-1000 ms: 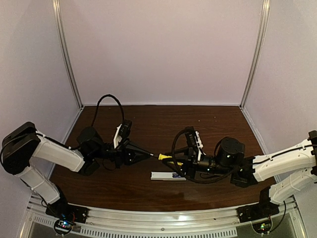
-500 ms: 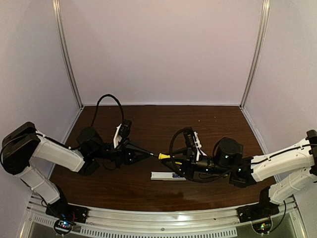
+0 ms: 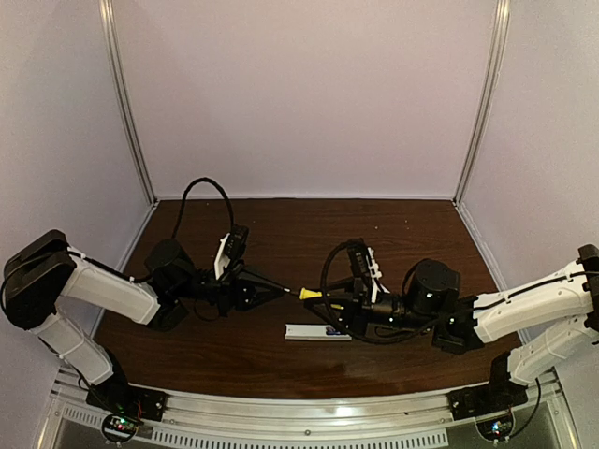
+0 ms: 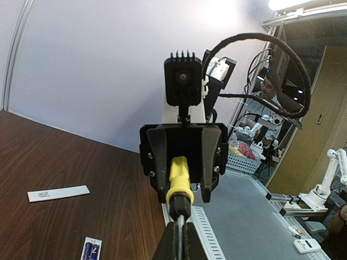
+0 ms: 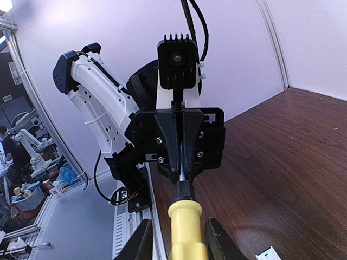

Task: Unload the batteries from the remote control

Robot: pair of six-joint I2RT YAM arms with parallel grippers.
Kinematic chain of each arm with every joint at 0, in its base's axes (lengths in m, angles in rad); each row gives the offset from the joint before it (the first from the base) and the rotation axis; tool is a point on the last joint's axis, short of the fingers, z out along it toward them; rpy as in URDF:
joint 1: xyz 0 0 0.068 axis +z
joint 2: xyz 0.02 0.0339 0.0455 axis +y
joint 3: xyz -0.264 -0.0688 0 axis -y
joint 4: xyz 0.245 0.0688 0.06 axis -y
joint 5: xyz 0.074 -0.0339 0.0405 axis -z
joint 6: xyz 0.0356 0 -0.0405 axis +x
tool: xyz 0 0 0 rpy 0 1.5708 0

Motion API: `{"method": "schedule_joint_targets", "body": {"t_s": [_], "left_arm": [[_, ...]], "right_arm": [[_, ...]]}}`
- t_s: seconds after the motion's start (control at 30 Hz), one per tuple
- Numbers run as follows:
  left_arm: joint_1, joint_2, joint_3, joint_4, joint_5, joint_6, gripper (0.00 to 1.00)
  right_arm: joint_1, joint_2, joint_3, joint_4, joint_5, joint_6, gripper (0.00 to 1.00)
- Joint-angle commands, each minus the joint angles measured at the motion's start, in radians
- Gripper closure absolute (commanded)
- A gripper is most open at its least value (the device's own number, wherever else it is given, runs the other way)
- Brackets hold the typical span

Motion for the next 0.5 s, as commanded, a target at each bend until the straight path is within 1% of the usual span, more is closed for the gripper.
{"method": "schedule_joint_targets", "body": {"t_s": [0.0, 0.07, 0.33, 0.4, 0.47], "left_arm": [[0.007, -0.008, -0.011, 0.106, -0.004, 0.016, 1.00], [0.007, -0.008, -0.011, 0.105, -0.006, 0.017, 1.00], [0.007, -0.007, -0.011, 0.099, -0.009, 0.024, 1.00], [0.008, -0.005, -0.010, 0.096, -0.011, 0.029, 1.00], [0.008, -0.005, -0.009, 0.087, -0.016, 0.035, 1.00]], "right_arm": [[-0.006, 0.007, 0.018, 0.040, -0.026, 0.009, 0.66], [-0.005, 0.012, 0.022, 0.042, -0.029, 0.011, 0.68], [-0.006, 0.030, 0.035, 0.036, -0.041, 0.013, 0.80], [-0.006, 0.036, 0.040, 0.035, -0.043, 0.013, 0.84], [-0.006, 0.041, 0.044, 0.032, -0.045, 0.015, 0.91]]}}
